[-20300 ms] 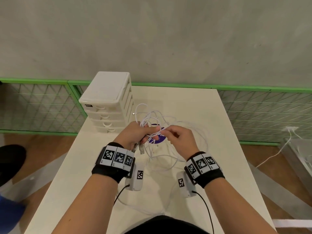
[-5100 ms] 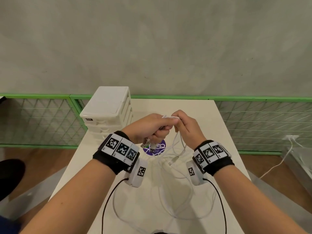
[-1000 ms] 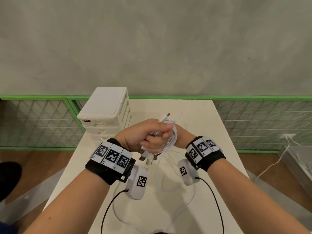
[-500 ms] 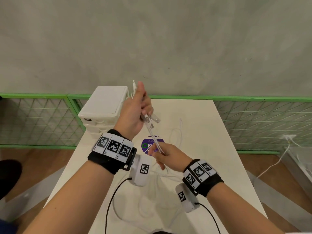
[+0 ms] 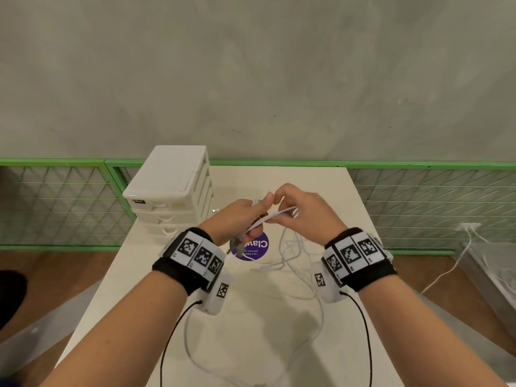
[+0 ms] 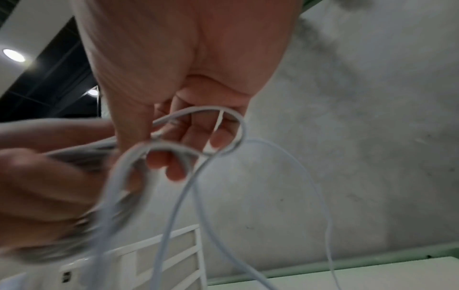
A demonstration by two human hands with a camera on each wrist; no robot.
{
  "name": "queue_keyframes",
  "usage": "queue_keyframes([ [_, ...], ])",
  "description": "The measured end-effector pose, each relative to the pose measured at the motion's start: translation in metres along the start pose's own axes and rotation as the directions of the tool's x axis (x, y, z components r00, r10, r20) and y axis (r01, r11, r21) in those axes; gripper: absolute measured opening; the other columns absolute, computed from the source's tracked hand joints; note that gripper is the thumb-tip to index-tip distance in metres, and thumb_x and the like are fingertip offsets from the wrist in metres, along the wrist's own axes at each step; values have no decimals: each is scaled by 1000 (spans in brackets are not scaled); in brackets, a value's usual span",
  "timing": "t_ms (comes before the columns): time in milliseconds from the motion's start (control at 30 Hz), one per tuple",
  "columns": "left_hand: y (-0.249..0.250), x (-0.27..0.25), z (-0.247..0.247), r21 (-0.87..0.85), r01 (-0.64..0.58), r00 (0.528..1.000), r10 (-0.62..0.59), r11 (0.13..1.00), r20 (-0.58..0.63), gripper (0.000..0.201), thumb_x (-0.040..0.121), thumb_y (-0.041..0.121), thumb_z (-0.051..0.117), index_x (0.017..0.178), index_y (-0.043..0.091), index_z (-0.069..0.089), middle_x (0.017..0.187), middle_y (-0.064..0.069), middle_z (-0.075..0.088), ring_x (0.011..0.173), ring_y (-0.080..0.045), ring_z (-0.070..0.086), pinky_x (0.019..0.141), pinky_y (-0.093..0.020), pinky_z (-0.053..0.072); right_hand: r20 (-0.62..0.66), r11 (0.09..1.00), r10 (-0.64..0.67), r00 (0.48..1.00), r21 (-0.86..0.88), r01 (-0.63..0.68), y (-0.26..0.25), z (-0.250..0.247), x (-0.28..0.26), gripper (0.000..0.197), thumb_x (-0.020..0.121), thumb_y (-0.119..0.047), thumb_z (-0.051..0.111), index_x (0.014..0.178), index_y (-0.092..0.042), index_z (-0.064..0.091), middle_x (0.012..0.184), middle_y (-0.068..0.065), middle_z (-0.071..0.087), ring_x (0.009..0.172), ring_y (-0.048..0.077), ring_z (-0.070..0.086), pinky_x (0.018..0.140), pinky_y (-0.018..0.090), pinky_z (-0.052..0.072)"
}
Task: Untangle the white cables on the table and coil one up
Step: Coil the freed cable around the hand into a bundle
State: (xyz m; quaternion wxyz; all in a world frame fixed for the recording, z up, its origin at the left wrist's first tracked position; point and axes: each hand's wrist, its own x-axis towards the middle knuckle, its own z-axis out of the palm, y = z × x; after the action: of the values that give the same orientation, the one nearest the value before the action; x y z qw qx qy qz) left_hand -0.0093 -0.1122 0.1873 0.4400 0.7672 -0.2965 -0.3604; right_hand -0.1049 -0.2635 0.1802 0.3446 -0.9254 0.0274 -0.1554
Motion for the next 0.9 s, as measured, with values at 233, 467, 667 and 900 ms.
queue_keyframes([
  [233, 1, -10, -19, -201, -82, 995, 69, 976, -74, 36, 93, 24, 61, 64, 15, 41, 43, 5, 34, 31, -9, 25, 33, -18, 22, 93, 990, 115, 989, -95, -107, 52, 4, -6, 11, 81, -20, 70, 86, -29, 67, 76, -10, 62, 75, 11, 56, 75, 29, 45],
  [467, 2, -14, -27, -279, -164, 951, 77, 946, -298, 32, 95, 23, 57, 68, 11, 45, 41, 5, 34, 31, -11, 24, 33, -18, 22, -11, 935, 352, 936, -28, -352, 81, 12, -22, 43, 93, -13, 45, 97, -51, 66, 71, -11, 60, 68, 22, 58, 62, 28, 43],
  [667, -1, -17, -56, -501, -333, 807, -34, 799, -590, 33, 95, 17, 54, 64, 14, 43, 39, 8, 34, 30, -9, 25, 33, -17, 21, -243, 791, 597, 765, 18, -611, 115, -22, -31, 43, 90, -2, 42, 111, -28, 69, 90, 1, 67, 69, 16, 55, 57, 20, 39],
  [900, -2, -21, -87, -532, -415, 692, -124, 739, -712, 30, 92, 22, 56, 66, 15, 43, 39, 8, 35, 31, -11, 28, 44, -27, 22, -146, 528, 837, 528, -43, -848, 165, -6, -84, 44, 90, -1, 40, 111, -25, 69, 108, 8, 69, 82, 23, 63, 67, 27, 48],
])
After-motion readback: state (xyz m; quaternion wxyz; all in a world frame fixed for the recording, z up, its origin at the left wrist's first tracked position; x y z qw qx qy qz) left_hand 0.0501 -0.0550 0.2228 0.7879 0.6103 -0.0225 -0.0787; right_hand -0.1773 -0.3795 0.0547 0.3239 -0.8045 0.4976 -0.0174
